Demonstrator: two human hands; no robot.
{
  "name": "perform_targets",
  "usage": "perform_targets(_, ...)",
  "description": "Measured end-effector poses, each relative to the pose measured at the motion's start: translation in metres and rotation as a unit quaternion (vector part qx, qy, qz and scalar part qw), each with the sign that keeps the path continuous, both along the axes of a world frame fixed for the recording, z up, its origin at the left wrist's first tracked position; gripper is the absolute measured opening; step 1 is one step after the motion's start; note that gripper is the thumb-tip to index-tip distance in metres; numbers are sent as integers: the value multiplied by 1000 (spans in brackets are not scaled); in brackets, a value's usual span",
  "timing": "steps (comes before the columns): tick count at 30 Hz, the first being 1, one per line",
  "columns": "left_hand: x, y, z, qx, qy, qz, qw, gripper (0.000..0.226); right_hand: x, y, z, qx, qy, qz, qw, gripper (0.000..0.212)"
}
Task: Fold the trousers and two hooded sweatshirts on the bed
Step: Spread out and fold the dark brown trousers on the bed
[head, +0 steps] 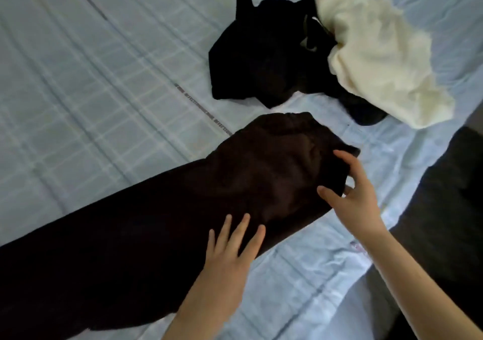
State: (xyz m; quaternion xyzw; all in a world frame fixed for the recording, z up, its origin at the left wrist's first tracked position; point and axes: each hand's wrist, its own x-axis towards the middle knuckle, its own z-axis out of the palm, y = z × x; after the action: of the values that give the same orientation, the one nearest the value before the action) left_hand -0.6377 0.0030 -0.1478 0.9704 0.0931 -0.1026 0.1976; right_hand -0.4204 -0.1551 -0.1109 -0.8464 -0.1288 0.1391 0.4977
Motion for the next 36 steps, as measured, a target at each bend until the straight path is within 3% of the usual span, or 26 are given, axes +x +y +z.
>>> perform_targets(3,-3,-20,-35,44,79,-33,995,98,-16,-43,-50,-84,79,-18,993,78)
perform_targets(8,-8,-23,-46,62,28,-18,998,57,-5,-54,-74,-53,66,-10,996,80)
perform_targets(11,6,-21,-32,41,-33,33,998,51,5,-59,-69,-54,51,-5,997,77)
perform_targets(14,42,-17,-15,32,-134,87,987,43,29,-60,-55,-112,-39,31,992,68)
perform_targets(16,73,-13,-11,24,-159,112,981,45,46,-47,-45,-107,-25,69,992,64)
perform_targets(20,133,-1,-20,9,-146,153,977,51,77,-13,-44,-68,68,142,985,60)
perform_targets(24,189,22,-11,-23,-152,199,968,58,101,-11,-57,-61,121,157,978,70)
perform_targets(26,218,32,-3,-76,-111,200,971,68,105,-16,-62,-51,133,178,974,67)
perform_targets(29,254,31,2,-138,22,166,976,74,111,-27,-65,-55,120,199,971,58)
perform_targets(30,259,30,2,-123,50,153,979,72,112,-30,-64,-32,120,193,973,50)
perform_targets(32,263,30,8,-129,19,151,980,57,112,-37,-58,3,116,183,976,42)
perform_targets(34,258,29,23,-197,-50,166,965,32,109,-44,-54,36,149,194,969,49)
perform_targets(36,248,25,39,-248,-88,174,949,24,105,-46,-48,66,230,210,948,64)
